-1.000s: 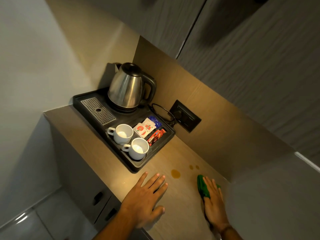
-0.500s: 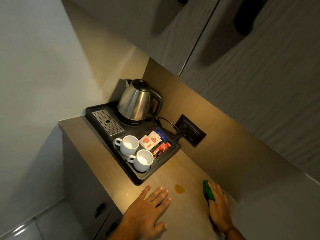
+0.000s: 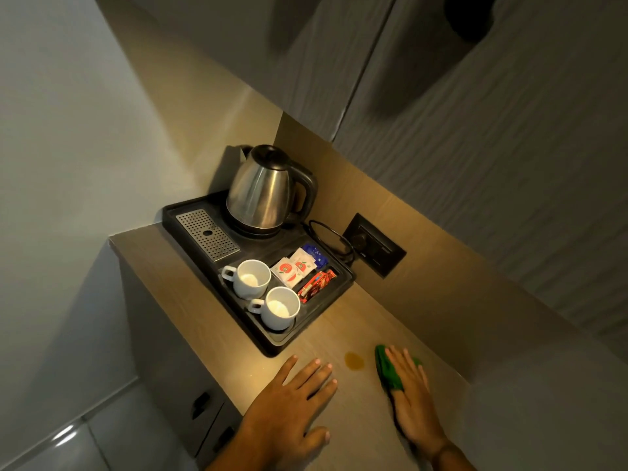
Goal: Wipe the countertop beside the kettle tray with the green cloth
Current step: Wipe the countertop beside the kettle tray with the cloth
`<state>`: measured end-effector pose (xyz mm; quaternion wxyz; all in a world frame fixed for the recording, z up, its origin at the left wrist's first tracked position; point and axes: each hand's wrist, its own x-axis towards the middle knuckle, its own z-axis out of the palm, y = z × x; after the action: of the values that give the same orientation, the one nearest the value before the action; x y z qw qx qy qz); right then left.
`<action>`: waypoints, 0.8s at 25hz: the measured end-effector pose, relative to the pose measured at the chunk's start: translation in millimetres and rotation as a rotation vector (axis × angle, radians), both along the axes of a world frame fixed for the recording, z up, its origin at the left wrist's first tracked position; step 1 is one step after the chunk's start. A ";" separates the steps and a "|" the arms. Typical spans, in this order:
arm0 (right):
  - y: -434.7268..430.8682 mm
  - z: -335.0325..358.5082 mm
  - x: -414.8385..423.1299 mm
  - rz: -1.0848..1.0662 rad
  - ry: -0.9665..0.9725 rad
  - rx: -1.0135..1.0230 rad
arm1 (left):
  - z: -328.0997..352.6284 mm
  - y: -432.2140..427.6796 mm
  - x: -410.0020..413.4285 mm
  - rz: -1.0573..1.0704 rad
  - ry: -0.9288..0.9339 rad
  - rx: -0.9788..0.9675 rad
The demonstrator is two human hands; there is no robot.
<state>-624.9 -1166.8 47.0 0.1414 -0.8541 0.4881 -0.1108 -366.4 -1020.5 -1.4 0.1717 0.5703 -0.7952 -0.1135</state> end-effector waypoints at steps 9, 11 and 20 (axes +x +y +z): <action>34.8 -17.3 -33.9 0.165 -0.014 0.075 | 0.4 -0.3 1.9 -0.001 -0.004 0.009; 9.5 -8.0 -9.5 0.039 -0.060 0.029 | 2.6 0.0 1.3 -0.007 0.000 0.017; 80.5 -13.7 -30.1 0.232 0.080 0.093 | 3.4 0.7 0.9 0.001 -0.004 0.012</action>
<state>-655.0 -1086.3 33.3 0.1731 -0.9010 0.3960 -0.0370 -365.5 -1019.7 2.0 0.1667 0.5719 -0.7946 -0.1171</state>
